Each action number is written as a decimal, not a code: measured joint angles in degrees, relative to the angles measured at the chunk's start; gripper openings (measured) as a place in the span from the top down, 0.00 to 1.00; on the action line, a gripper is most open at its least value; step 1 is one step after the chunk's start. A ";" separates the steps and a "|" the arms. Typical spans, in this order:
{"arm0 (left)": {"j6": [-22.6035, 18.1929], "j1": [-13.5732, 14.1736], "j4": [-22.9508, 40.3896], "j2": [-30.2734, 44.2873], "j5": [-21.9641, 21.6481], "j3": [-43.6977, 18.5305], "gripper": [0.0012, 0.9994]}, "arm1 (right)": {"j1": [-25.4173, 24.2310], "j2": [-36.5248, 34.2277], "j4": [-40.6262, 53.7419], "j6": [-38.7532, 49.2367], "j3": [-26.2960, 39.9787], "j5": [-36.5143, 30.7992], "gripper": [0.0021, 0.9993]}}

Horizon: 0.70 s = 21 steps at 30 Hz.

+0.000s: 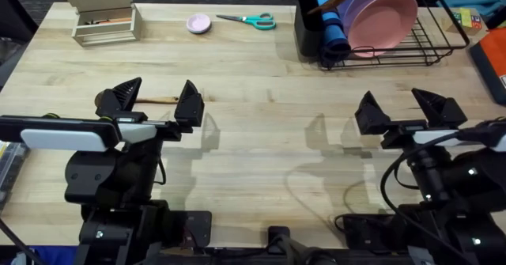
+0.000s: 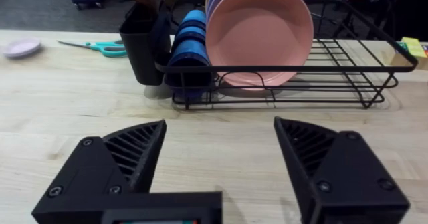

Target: Pick up the spoon on the table one by one and put them onto the rack

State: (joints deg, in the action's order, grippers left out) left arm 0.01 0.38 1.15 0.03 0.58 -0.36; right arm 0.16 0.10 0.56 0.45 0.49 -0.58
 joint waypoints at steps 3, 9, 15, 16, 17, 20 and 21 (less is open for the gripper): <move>0.00 0.00 0.11 0.02 0.00 0.00 0.01 | -0.09 -0.06 0.56 0.00 0.04 0.00 0.00; -0.01 0.00 0.11 0.01 0.00 0.00 0.01 | -0.09 -0.07 0.66 0.00 0.07 0.00 0.00; -0.07 0.00 0.83 0.00 -0.03 0.00 0.01 | -0.09 -0.07 0.79 0.11 0.09 0.00 0.00; -0.08 0.00 1.04 0.00 -0.08 0.00 0.01 | -0.09 -0.07 0.93 0.22 0.09 0.00 0.00; -0.13 0.00 1.20 0.00 -0.19 0.00 0.01 | -0.09 -0.07 1.02 0.26 0.11 0.00 0.00; -0.26 0.00 1.66 0.00 -0.24 0.00 0.01 | -0.09 -0.07 1.18 0.65 0.13 0.00 0.00; -0.26 0.00 1.68 0.00 -0.24 0.00 0.01 | -0.09 -0.07 1.22 0.88 0.18 -0.02 0.00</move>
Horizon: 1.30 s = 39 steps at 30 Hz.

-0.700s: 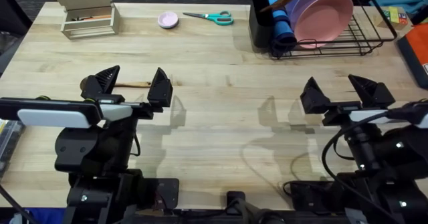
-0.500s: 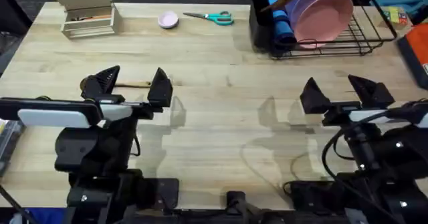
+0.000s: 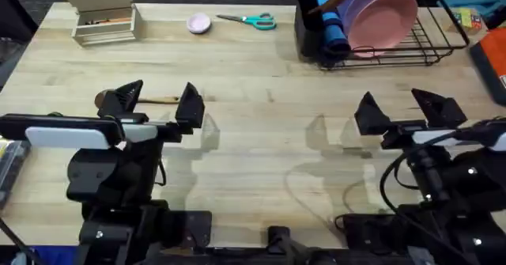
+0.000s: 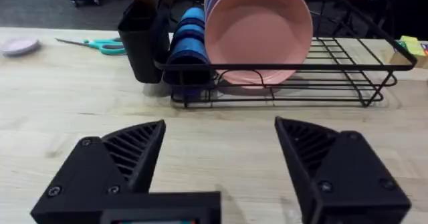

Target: Pick up the spoon on the table one by one and put them onto the rack

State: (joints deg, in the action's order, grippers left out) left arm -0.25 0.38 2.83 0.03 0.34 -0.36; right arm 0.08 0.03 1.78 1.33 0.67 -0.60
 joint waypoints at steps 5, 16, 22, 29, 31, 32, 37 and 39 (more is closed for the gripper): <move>0.86 0.00 3.39 0.07 -0.27 -0.68 0.01 | 0.00 -0.04 2.43 1.48 1.45 0.05 0.00; 3.76 0.00 23.50 6.74 -6.02 -21.97 0.01 | 0.00 -14.93 6.17 4.90 18.52 -0.24 0.00; 3.89 0.00 30.87 20.41 -7.17 -36.76 0.01 | 0.00 -30.81 14.14 5.59 33.81 -0.26 0.00; 3.96 0.00 40.75 38.70 -7.48 -54.90 0.01 | 0.00 -47.31 27.35 5.88 53.51 -0.24 0.00; 3.96 0.00 44.41 43.38 -7.50 -60.19 0.01 | 0.00 -50.72 30.80 5.99 58.49 -0.24 0.00; 3.98 0.00 46.61 45.85 -7.50 -63.05 0.01 | 0.00 -52.34 32.76 5.99 60.96 -0.24 0.00; 3.98 0.00 57.81 57.10 -7.51 -75.89 0.01 | 0.00 -59.41 40.61 6.01 71.15 -0.24 0.00; 3.98 0.00 61.55 61.50 -7.50 -80.35 0.01 | 0.00 -61.52 42.40 6.01 73.74 -0.24 0.00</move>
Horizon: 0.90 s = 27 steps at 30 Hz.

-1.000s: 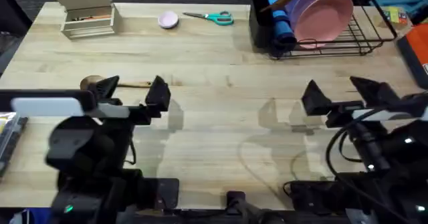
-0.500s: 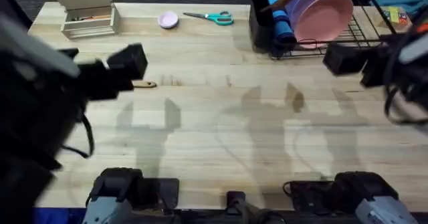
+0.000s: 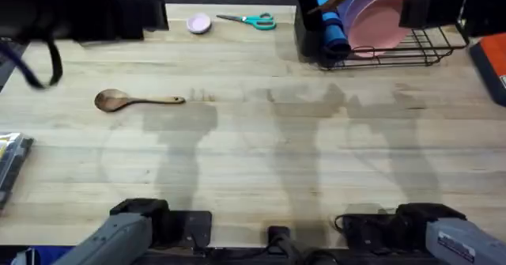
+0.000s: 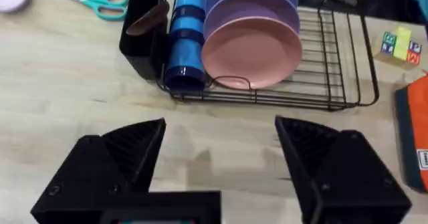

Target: Pick up the spoon on the table one by one and put them onto the rack

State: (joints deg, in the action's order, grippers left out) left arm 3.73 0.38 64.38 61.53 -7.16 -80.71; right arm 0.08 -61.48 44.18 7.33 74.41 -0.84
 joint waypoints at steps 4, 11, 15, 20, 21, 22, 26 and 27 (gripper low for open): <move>-0.02 0.00 1.09 5.71 0.00 -4.06 0.01 | 0.00 -2.11 0.70 0.00 1.79 0.03 0.00; -0.01 0.00 3.42 10.72 0.00 -4.39 0.01 | 0.00 -2.49 0.96 0.00 1.84 0.50 0.00; -0.02 0.00 5.38 13.16 0.00 -4.39 0.01 | 0.00 -2.50 0.85 0.00 1.84 0.52 0.00; 2.66 0.00 5.41 15.61 0.01 -4.39 0.01 | 0.00 -2.48 0.83 0.00 1.84 0.52 0.00; 4.38 -0.05 5.31 15.94 0.02 -4.39 0.01 | 0.00 -2.48 0.83 0.00 1.84 0.52 0.00; 6.69 -0.21 5.25 16.22 0.02 -4.39 0.01 | 0.00 -2.48 0.83 0.00 1.84 0.52 0.00; 17.25 -2.03 5.31 16.82 0.04 -4.39 0.01 | 0.00 -2.50 0.81 0.00 1.84 0.52 0.00; 20.31 -2.68 5.45 16.88 0.04 -4.39 0.01 | 0.00 -2.49 0.81 0.00 1.84 0.52 0.00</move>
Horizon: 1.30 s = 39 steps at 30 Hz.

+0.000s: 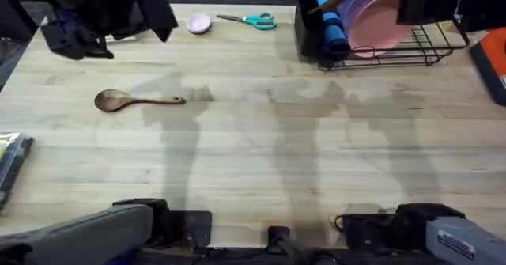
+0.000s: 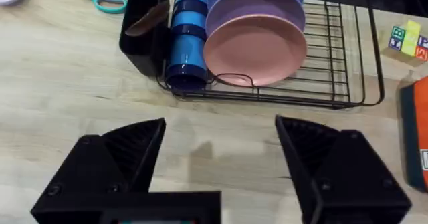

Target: Pick up the spoon on the table one by one and put them onto the rack

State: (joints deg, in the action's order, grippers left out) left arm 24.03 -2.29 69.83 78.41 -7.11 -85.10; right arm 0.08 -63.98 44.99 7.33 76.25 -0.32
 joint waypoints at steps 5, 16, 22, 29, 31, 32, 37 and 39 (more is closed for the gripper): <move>12.51 -3.03 0.60 0.02 0.02 0.00 0.01 | 0.00 0.01 0.00 0.00 0.00 0.00 0.00; 25.70 -7.68 1.32 0.40 0.02 -0.02 0.01 | 0.00 0.00 0.00 0.00 0.00 0.00 0.00; 29.23 -9.64 1.37 2.84 0.02 -0.02 0.01 | 0.00 0.01 0.01 0.00 0.00 0.00 0.00; 35.10 -10.72 0.50 6.16 -0.66 3.64 0.01 | 0.00 0.01 0.00 0.00 0.00 0.00 0.00; 36.14 -10.72 -1.02 7.68 -0.70 5.54 0.01 | 0.00 -0.01 0.00 0.00 0.00 0.00 0.00; 36.49 -10.72 -1.71 8.61 -0.72 6.40 0.01 | 0.00 -0.01 0.00 0.00 0.00 0.00 0.00; 37.39 -10.72 -5.87 12.97 -0.89 9.54 0.01 | 0.00 0.01 0.00 0.00 0.00 0.00 0.00; 37.58 -10.72 -7.45 14.61 -1.17 10.29 0.01 | 0.00 0.01 0.00 0.00 0.00 0.00 0.00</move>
State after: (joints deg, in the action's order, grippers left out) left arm 61.61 -13.02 62.38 93.02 -8.29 -74.81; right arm 0.08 -63.96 44.99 7.33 76.25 -0.32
